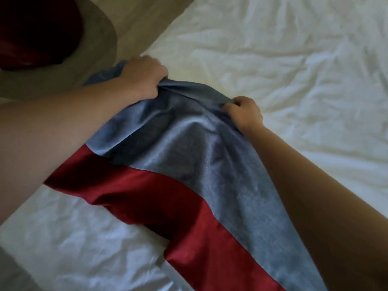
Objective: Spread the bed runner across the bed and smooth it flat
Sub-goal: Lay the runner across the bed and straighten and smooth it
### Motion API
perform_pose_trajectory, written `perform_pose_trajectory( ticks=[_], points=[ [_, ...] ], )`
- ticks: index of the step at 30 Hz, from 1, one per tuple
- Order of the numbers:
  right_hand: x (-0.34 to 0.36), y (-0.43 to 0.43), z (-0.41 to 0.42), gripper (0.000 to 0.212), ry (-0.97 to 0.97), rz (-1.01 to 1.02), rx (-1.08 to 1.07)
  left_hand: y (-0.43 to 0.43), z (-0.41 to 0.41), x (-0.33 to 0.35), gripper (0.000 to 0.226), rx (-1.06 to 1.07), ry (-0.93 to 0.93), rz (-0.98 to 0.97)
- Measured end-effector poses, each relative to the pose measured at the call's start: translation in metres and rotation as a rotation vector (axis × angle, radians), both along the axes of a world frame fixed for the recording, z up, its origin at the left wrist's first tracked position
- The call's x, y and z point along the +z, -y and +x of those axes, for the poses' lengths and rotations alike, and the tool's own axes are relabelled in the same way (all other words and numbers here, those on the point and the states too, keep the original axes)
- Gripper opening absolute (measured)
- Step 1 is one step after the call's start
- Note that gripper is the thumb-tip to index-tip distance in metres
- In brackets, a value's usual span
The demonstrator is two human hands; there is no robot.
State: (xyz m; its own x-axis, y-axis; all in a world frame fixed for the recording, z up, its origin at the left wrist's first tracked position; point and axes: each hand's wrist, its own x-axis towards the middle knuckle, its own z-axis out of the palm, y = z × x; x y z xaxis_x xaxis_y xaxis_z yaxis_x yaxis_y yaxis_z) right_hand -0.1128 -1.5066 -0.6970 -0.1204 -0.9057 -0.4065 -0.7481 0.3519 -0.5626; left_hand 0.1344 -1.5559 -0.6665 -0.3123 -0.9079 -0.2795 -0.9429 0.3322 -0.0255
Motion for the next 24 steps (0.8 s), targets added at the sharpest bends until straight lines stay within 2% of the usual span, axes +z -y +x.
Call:
perform_pose_trajectory(
  ticks=[2,4,7,9,12,16,24],
  points=[
    [0.002,0.003,-0.003,0.009,-0.051,-0.094,-0.010,0.011,0.000,0.004,0.028,-0.058,0.053,-0.160],
    [0.000,0.004,-0.005,0.011,-0.168,-0.120,0.009,0.019,-0.005,0.006,0.038,-0.039,0.065,-0.211],
    [-0.002,-0.002,0.000,0.041,-0.352,-0.079,0.082,0.014,-0.021,0.005,0.044,-0.006,0.035,-0.171],
    [0.003,-0.007,0.006,0.053,-0.427,-0.147,0.138,0.005,-0.031,0.004,0.043,-0.040,-0.033,-0.152],
    [0.021,-0.011,0.009,0.059,-0.404,-0.268,0.259,-0.008,-0.042,0.009,0.046,-0.063,-0.165,-0.122],
    [0.047,-0.013,0.010,0.061,-0.408,-0.346,0.341,-0.024,-0.048,0.023,0.047,-0.132,-0.230,-0.169],
    [0.060,-0.083,0.042,0.055,-0.440,-0.276,0.448,-0.101,-0.027,0.031,0.038,-0.123,-0.203,-0.176]
  ],
)
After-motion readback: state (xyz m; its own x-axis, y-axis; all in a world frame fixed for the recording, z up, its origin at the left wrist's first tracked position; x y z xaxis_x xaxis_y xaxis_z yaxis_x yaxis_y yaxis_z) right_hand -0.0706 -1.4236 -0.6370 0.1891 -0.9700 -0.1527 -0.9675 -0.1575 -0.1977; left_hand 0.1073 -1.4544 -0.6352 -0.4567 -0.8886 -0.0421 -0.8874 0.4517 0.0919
